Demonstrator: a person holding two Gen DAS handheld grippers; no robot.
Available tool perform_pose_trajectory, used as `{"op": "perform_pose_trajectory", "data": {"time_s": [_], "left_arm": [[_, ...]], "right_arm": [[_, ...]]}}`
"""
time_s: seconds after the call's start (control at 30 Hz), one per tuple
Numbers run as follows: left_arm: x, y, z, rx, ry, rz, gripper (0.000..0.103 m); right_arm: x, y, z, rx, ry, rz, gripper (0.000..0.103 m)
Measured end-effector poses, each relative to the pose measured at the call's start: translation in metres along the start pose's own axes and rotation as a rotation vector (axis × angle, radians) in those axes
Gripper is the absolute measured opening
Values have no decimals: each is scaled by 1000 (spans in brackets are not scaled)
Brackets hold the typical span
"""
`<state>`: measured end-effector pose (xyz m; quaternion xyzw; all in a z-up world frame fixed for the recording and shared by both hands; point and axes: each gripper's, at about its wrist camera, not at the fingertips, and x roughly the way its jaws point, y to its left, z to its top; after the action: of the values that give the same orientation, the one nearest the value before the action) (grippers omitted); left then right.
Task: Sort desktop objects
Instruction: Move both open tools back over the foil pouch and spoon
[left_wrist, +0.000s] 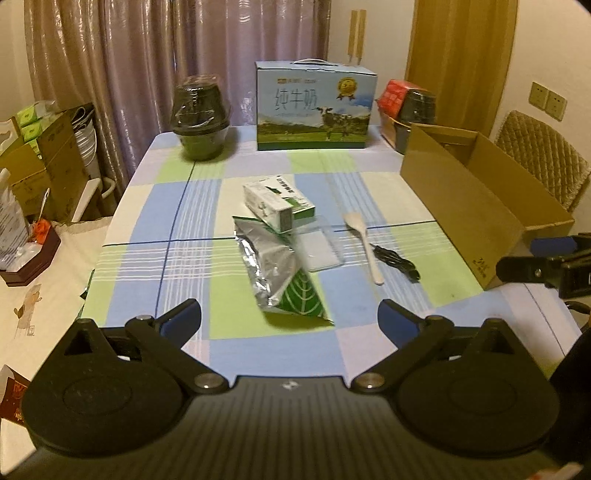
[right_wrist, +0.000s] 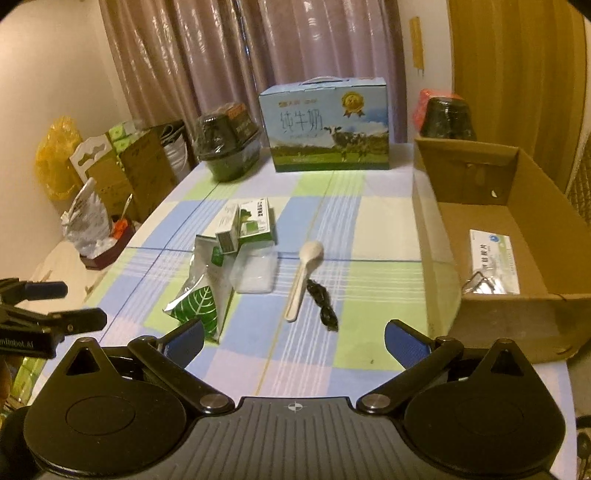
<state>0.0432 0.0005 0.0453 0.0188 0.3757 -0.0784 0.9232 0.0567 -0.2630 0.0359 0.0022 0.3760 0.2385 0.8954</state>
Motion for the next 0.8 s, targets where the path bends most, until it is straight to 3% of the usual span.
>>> {"op": "perform_pose_trajectory", "data": {"time_s": [0.6,0.8], "left_arm": [[77,19,27,-2,66,-23,100],[107,18,31,5,89,-43,100]], "right_arm": [[77,-8,14,-21,62,-5,100],[102,-21,15,-21,92,-15,90]]}}
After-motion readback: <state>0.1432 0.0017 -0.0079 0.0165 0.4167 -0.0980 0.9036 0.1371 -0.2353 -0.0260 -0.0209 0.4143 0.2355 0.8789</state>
